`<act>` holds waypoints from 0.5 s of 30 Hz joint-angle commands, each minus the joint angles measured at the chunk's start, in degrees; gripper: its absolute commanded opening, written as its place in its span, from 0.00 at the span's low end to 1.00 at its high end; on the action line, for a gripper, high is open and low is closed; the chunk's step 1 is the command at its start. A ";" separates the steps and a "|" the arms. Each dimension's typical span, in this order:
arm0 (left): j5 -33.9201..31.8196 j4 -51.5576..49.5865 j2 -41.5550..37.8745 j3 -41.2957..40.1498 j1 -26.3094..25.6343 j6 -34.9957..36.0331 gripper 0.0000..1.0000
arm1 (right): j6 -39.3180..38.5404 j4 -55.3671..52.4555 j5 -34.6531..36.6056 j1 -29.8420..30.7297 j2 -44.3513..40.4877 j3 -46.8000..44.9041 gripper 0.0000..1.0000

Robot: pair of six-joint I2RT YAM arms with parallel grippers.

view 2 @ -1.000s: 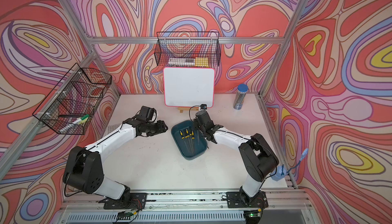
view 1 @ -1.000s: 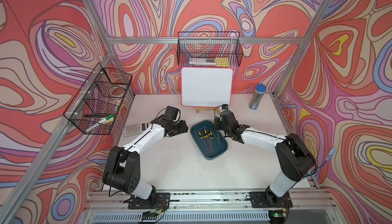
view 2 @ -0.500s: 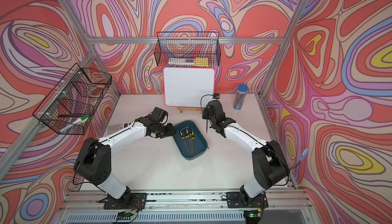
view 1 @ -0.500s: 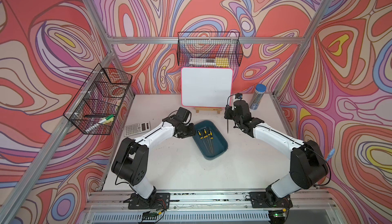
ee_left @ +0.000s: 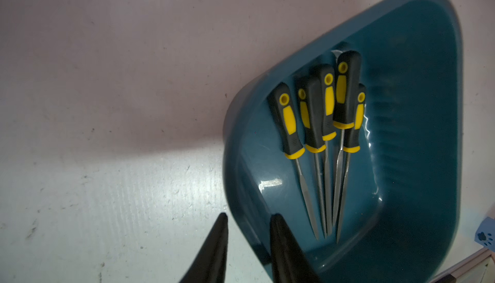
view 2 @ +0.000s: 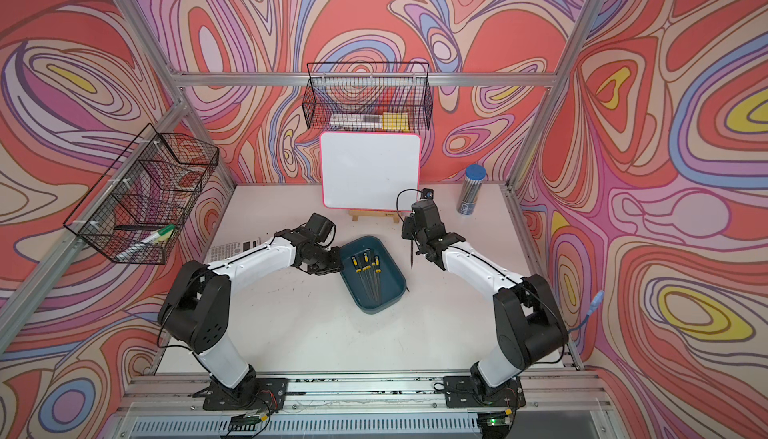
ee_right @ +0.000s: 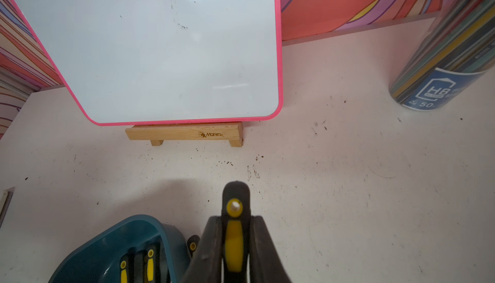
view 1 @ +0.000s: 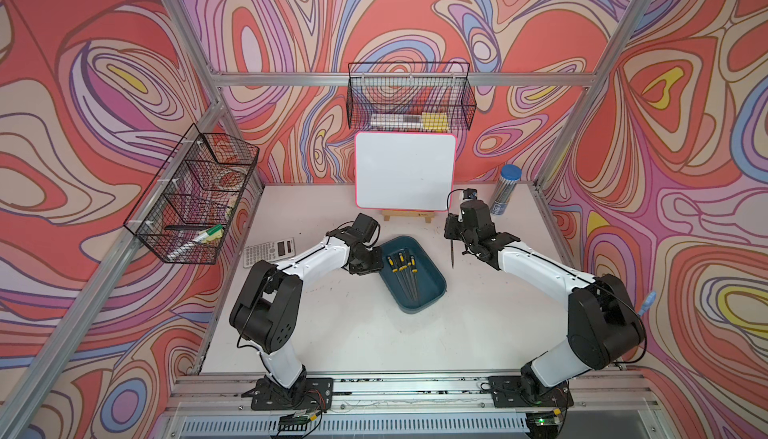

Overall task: Take the file tool out of the storage box
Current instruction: Pick up the storage box at the center of the board.

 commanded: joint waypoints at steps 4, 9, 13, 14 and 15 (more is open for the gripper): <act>-6.25 -4.79 0.63 2.26 -0.16 1.16 0.08 | -2.92 -1.95 -1.77 -0.28 1.88 -0.50 0.17; -10.96 -7.86 0.38 4.00 -0.16 3.86 0.06 | -5.51 -3.67 -4.33 -0.28 4.68 0.44 0.17; -13.23 -9.32 0.21 4.78 0.36 5.48 0.06 | -7.45 -4.89 -5.83 -0.28 7.56 1.07 0.17; -13.56 -9.55 0.11 4.78 0.97 5.72 0.06 | -8.12 -5.38 -6.43 -0.28 8.37 1.45 0.17; -13.76 -9.64 0.03 4.72 1.35 6.21 0.06 | -8.93 -5.48 -6.87 -0.29 9.14 1.68 0.17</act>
